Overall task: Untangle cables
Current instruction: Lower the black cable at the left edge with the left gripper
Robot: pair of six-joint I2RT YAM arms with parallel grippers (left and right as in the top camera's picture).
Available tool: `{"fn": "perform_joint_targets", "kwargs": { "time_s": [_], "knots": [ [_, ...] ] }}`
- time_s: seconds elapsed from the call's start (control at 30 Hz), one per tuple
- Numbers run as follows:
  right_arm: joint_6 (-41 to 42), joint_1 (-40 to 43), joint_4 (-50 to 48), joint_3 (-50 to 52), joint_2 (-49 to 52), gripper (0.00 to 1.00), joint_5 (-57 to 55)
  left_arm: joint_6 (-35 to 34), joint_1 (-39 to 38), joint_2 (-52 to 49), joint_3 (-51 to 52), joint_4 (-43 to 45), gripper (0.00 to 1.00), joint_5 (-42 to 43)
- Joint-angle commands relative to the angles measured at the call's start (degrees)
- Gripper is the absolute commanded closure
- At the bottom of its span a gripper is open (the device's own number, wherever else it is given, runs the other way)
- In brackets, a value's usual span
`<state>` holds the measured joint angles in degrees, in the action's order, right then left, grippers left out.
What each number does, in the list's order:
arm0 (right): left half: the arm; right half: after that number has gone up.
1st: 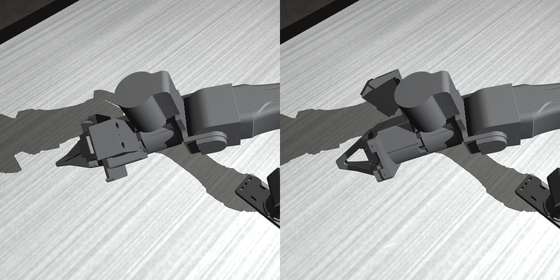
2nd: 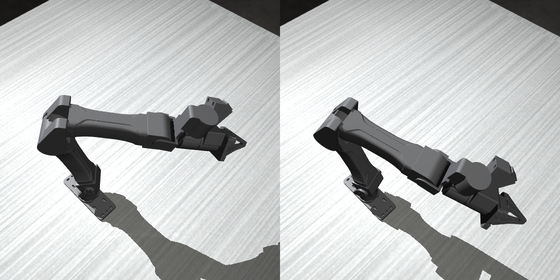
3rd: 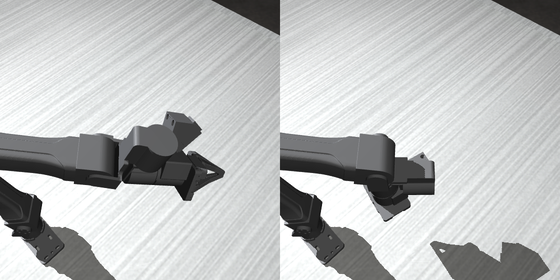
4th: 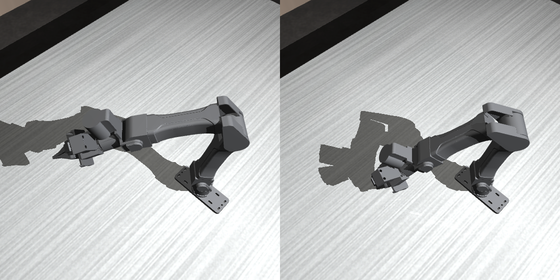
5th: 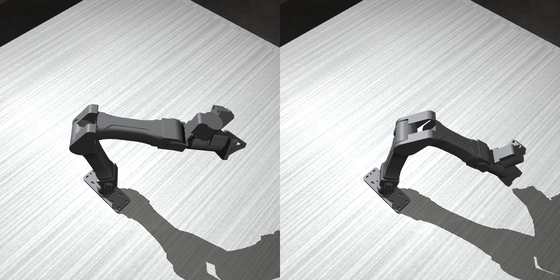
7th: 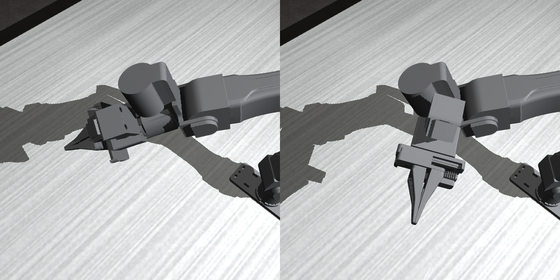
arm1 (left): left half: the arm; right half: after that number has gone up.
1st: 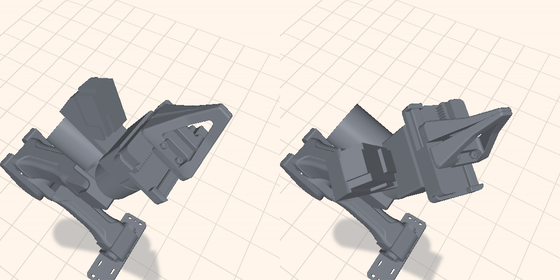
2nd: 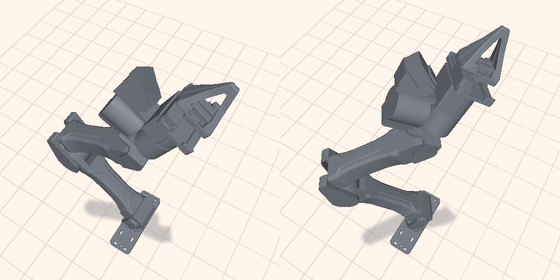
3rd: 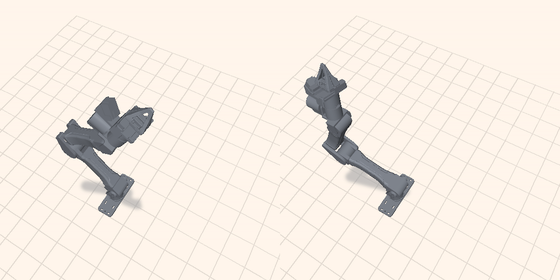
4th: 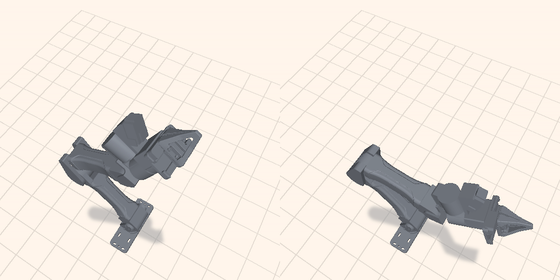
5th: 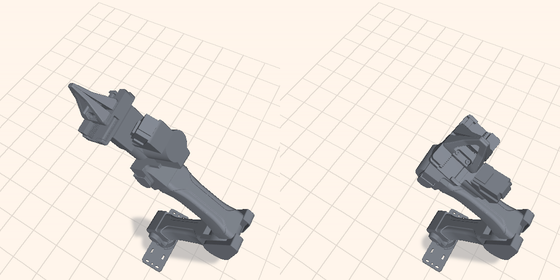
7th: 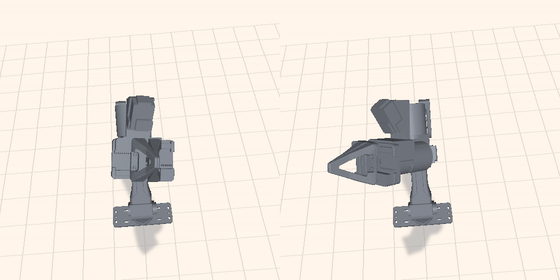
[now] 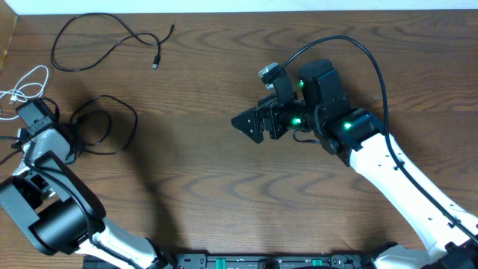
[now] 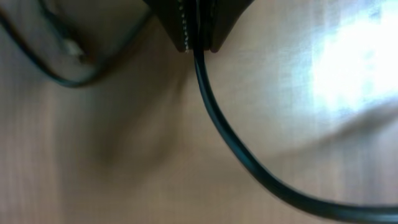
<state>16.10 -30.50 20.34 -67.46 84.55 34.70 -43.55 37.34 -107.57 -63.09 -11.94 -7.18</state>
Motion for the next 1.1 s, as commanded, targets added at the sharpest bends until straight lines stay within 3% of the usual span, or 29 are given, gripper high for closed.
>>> {"fn": "perform_joint_targets", "kwargs": {
  "time_s": [0.0, 0.1, 0.37, 0.4, 0.43, 0.47, 0.63, 0.73, 0.77, 0.83, 1.0, 1.07],
  "knots": [
    [-0.5, 0.0, 0.1, -0.2, -1.0, 0.01, -0.1, 10.8, -2.5, -0.8, 0.2, 3.1, 0.93, 2.2],
    [-0.5, 0.0, 0.2, -0.2, -1.0, 0.01, -0.1, 15.1, -3.9, -0.8, 0.2, 5.1, 0.92, 2.2],
    [-0.5, 0.0, 0.3, -0.2, -1.0, 0.01, -0.1, 15.7, -4.4, -0.8, 0.2, 5.7, 0.92, 2.3],
    [-0.5, 0.0, 0.3, -0.2, -1.0, 0.01, -0.1, 15.7, -4.4, -0.8, 0.2, 5.9, 0.85, 2.3],
    [-0.5, 0.0, 0.3, -0.2, -1.0, 0.01, -0.1, 15.7, -4.4, -0.8, 0.2, 6.0, 0.62, 2.3],
    [-0.5, 0.0, 0.3, -0.2, -1.0, 0.01, -0.1, 15.7, -4.4, -0.8, 0.2, 6.4, 0.45, 2.3],
    [-0.5, 0.0, 0.3, -0.2, -1.0, 0.01, -0.1, 15.7, -4.7, 0.1, -0.2, 8.0, 0.42, 2.4],
    [-0.5, 0.0, 0.1, -0.2, -1.0, 0.01, -0.5, 15.6, -5.0, 2.3, -1.0, 9.0, 0.41, 10.3],
    [-0.5, 0.0, 0.0, -0.2, -1.0, 0.01, -0.6, 15.4, -5.1, 3.4, -1.0, 10.2, 0.32, 14.3],
    [-0.5, 0.0, 0.1, -0.2, -1.0, 0.01, -0.5, 14.0, -5.3, 5.0, -1.0, 11.2, 0.27, 17.8],
    [-0.5, 0.0, 0.5, -0.2, -1.0, 0.01, -0.5, 8.6, -5.3, 8.3, -1.0, 10.4, 0.24, 18.6],
    [-0.4, 0.0, 1.3, -0.2, -1.0, 0.01, -0.5, 8.5, -5.3, 8.9, -1.0, 9.8, 0.23, 23.9]
  ]
}}
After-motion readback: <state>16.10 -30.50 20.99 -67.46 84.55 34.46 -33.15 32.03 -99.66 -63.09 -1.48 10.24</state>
